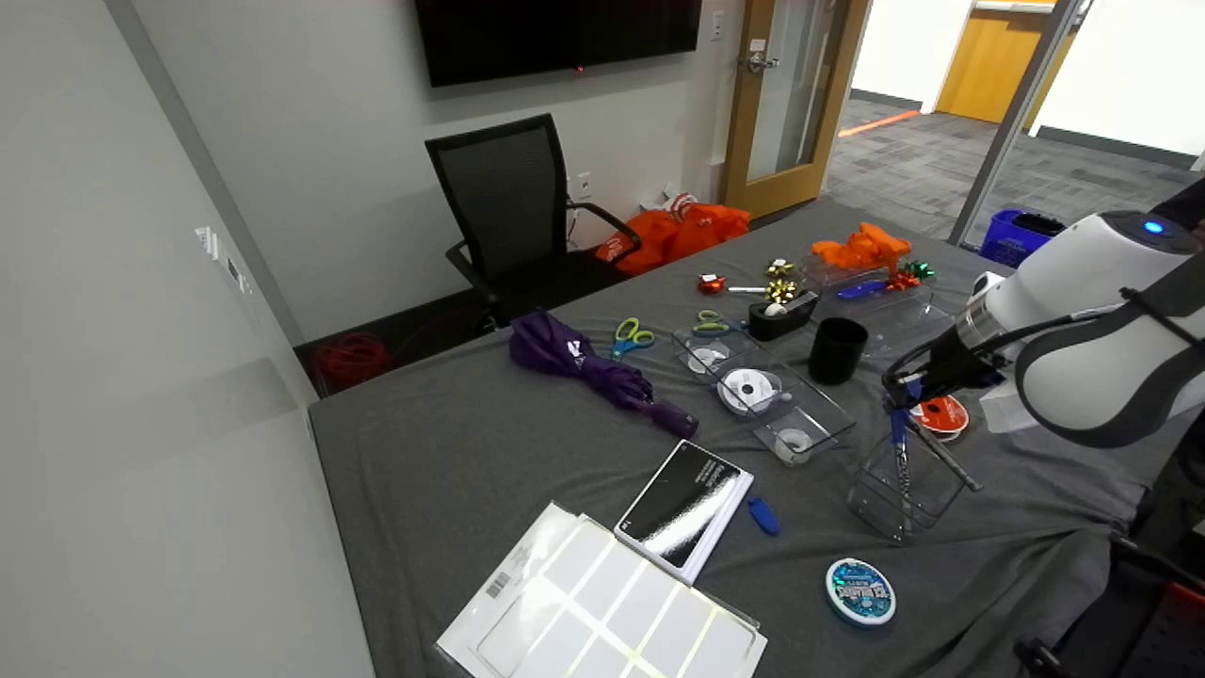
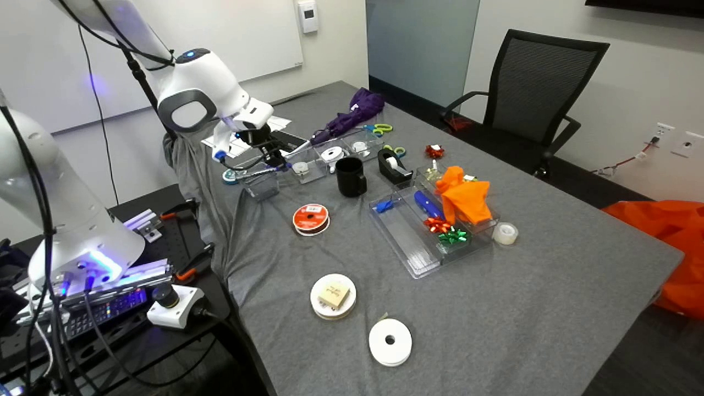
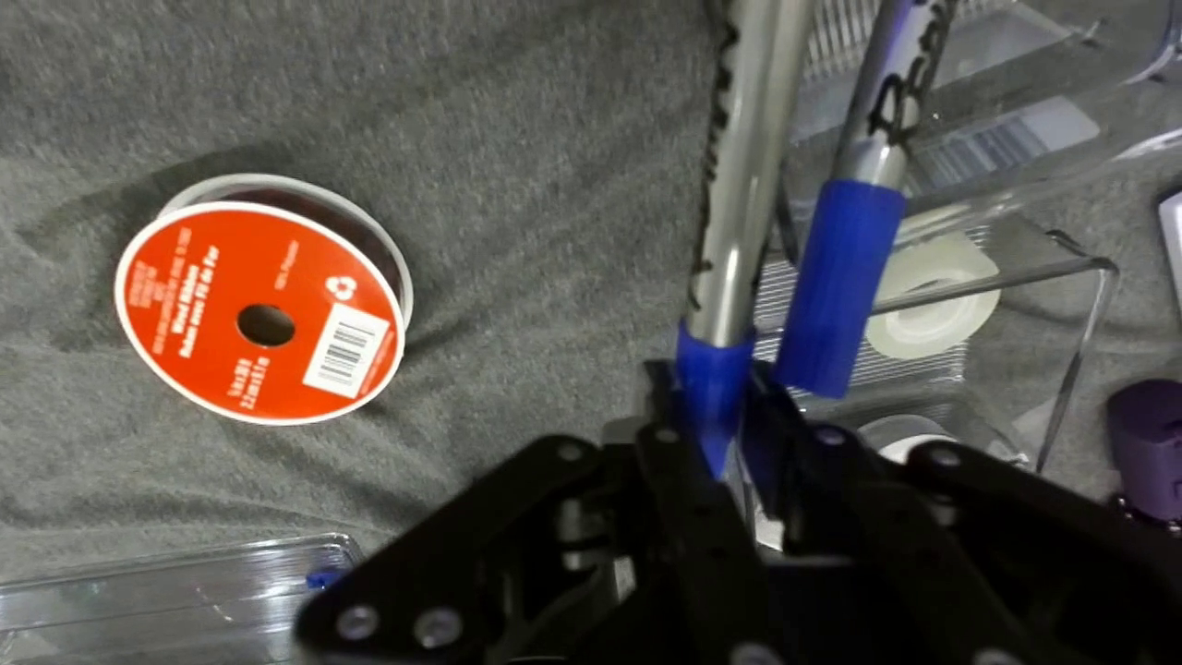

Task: Put the marker in the bowl closest to you

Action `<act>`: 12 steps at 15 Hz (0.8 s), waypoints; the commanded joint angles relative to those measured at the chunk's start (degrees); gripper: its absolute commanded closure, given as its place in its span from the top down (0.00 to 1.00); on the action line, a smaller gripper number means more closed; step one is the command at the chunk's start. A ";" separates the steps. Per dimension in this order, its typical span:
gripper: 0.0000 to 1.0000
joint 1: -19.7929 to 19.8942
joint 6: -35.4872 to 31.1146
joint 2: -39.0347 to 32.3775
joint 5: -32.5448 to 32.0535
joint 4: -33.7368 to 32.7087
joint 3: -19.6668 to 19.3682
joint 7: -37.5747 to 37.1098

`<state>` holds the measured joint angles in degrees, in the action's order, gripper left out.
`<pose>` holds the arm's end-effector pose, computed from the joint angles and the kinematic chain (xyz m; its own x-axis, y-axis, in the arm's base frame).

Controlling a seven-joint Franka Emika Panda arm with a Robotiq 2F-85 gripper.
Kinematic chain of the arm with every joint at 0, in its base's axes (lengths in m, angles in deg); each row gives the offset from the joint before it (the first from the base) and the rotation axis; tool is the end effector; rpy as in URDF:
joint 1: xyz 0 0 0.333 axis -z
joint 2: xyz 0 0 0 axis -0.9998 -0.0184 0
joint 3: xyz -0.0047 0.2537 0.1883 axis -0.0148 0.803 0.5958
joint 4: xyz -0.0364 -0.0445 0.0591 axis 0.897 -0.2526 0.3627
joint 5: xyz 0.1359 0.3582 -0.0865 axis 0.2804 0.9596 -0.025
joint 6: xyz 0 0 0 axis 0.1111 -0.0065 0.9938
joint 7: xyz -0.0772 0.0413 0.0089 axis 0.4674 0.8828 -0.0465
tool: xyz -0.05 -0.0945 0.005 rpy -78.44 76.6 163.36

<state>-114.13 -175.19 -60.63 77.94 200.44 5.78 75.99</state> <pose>0.4109 -0.0013 0.2169 0.8872 -0.2938 0.3559 -0.2908 -0.9547 -0.0632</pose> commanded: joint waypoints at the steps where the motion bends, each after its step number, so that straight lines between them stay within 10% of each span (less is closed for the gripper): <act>1: 0.05 4.44 5.31 0.07 -0.78 -0.04 2.35 1.92; 9: 0.05 6.49 26.93 7.56 -9.57 0.41 -8.35 11.41; 10: 0.05 16.05 29.12 9.00 -13.57 0.37 -0.74 10.10; 12: 0.05 19.78 35.09 12.25 -15.73 0.33 1.54 10.74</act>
<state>-103.09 -147.74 -54.15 66.07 200.04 1.69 85.42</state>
